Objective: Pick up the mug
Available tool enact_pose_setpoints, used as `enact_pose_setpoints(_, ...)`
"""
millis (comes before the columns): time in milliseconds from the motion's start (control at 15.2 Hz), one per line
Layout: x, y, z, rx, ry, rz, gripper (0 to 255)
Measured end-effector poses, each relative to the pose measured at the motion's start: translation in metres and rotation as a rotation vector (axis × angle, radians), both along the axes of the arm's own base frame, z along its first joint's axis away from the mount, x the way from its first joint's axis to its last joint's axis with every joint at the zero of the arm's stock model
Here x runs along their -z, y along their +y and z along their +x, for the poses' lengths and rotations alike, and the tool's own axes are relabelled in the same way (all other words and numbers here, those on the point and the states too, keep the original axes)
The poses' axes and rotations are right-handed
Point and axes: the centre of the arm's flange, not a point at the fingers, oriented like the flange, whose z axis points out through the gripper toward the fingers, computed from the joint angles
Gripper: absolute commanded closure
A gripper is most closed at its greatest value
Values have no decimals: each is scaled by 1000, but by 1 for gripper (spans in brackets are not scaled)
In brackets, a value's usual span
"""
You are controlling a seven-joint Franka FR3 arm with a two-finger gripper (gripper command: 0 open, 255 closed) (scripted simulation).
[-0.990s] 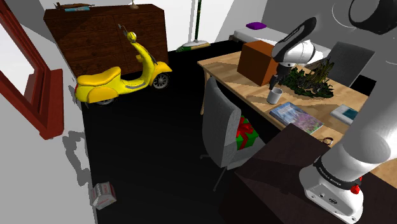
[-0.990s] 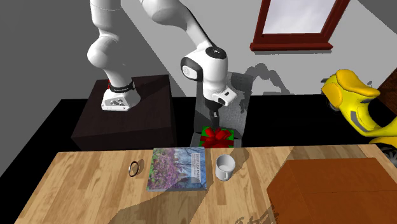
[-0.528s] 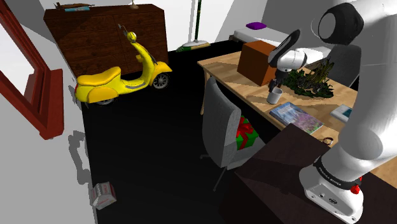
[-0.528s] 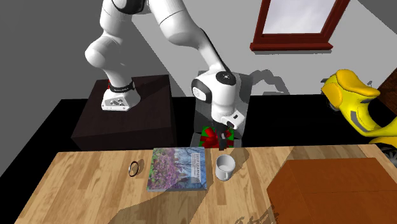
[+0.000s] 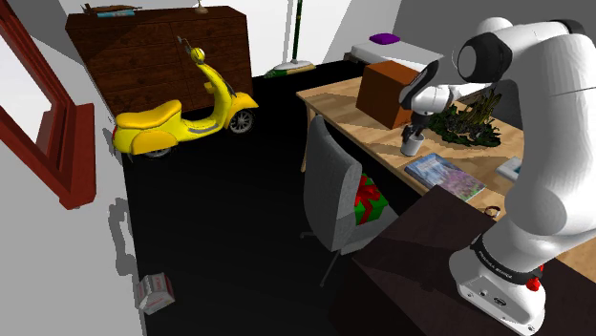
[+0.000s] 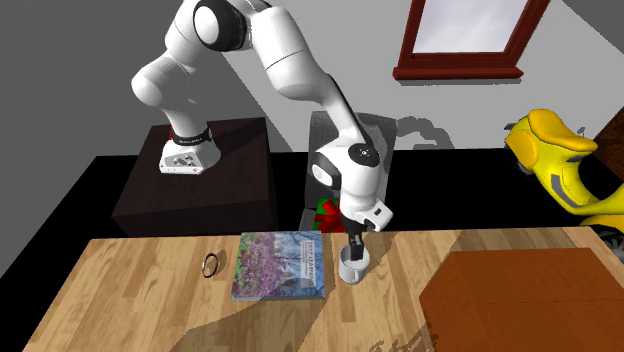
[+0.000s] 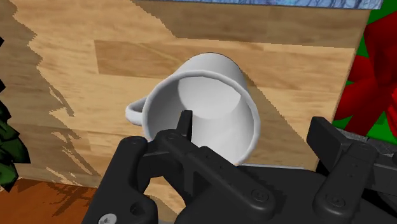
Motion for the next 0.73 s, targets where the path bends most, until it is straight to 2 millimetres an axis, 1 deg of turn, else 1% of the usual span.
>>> enact_pose_setpoints(264,20,1,1,0,0,0,0)
enact_pose_setpoints(330,22,0,1,0,0,0,255)
enact_pose_setpoints(726,25,-1,1,0,0,0,255)
